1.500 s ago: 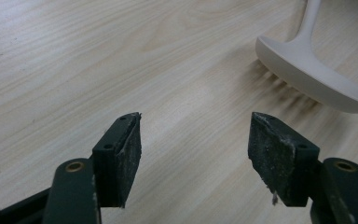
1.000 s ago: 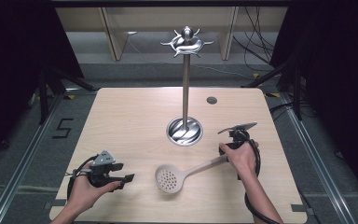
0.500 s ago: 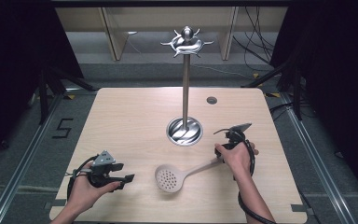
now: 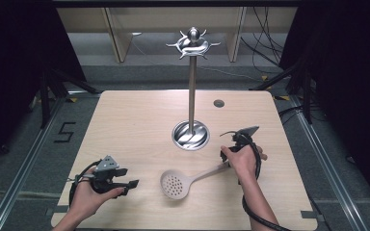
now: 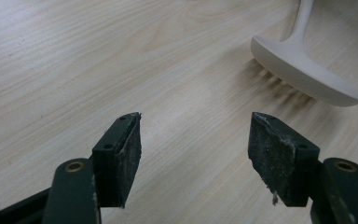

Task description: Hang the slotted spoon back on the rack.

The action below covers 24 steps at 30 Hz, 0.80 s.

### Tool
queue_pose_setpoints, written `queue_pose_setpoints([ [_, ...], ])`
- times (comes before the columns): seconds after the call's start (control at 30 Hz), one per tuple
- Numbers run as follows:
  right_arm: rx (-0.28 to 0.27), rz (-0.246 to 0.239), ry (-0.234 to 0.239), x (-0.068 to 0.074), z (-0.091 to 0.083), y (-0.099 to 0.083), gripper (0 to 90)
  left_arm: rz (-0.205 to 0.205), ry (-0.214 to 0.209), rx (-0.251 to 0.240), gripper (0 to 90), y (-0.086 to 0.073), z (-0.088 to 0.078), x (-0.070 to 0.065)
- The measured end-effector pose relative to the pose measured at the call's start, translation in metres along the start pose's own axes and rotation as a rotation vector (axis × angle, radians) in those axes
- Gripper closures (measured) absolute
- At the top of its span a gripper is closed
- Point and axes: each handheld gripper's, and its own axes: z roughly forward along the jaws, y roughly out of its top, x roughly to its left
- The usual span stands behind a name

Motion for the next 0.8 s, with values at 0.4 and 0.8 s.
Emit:
queue_pose_setpoints([
  [0.4, 0.015, -0.002, 0.011, -0.003, 0.003, -0.001, 21.4, -0.005, -0.002, -0.007, 34.4, 0.000, 0.000, 0.000],
  [0.8, 0.047, 0.052, -0.003, 0.001, 0.010, 0.002, 19.8, 0.002, -0.001, 0.001, 34.5, 0.000, 0.000, 0.000],
])
